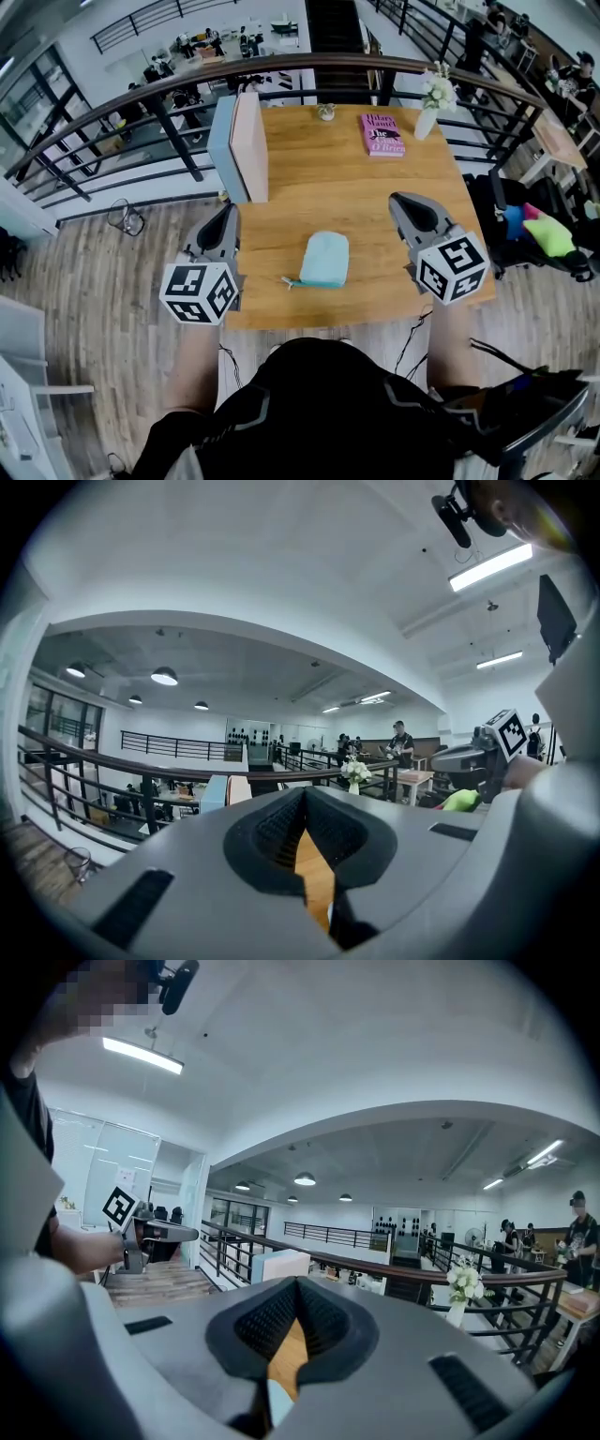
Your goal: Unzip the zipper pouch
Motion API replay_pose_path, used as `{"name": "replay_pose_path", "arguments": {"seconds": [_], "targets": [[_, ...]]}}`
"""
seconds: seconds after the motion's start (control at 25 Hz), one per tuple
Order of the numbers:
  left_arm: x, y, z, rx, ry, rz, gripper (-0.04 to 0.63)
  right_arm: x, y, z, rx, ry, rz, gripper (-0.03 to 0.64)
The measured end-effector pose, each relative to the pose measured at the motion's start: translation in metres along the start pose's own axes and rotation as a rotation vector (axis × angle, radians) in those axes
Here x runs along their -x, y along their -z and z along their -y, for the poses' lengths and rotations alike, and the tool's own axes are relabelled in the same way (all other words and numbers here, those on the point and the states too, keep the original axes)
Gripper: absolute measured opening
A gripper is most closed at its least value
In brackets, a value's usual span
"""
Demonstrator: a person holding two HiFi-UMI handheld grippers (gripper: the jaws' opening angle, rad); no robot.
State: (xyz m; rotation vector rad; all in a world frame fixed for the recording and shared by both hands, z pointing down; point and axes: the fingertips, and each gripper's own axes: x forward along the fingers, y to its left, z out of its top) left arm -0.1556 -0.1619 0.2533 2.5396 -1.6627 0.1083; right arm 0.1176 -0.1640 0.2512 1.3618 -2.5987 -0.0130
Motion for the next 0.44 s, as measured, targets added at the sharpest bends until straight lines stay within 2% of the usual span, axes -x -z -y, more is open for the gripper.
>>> {"name": "replay_pose_path", "arguments": {"seconds": [0.16, 0.44], "targets": [[0.0006, -0.0003, 0.0003, 0.026, 0.002, -0.002, 0.029, 0.0014, -0.0036, -0.0004, -0.006, 0.006, 0.016, 0.008], [-0.0023, 0.0048, 0.0009, -0.02, -0.023, -0.003, 0.029, 0.0041, -0.0015, 0.0036, -0.008, 0.021, 0.027, 0.008]]}}
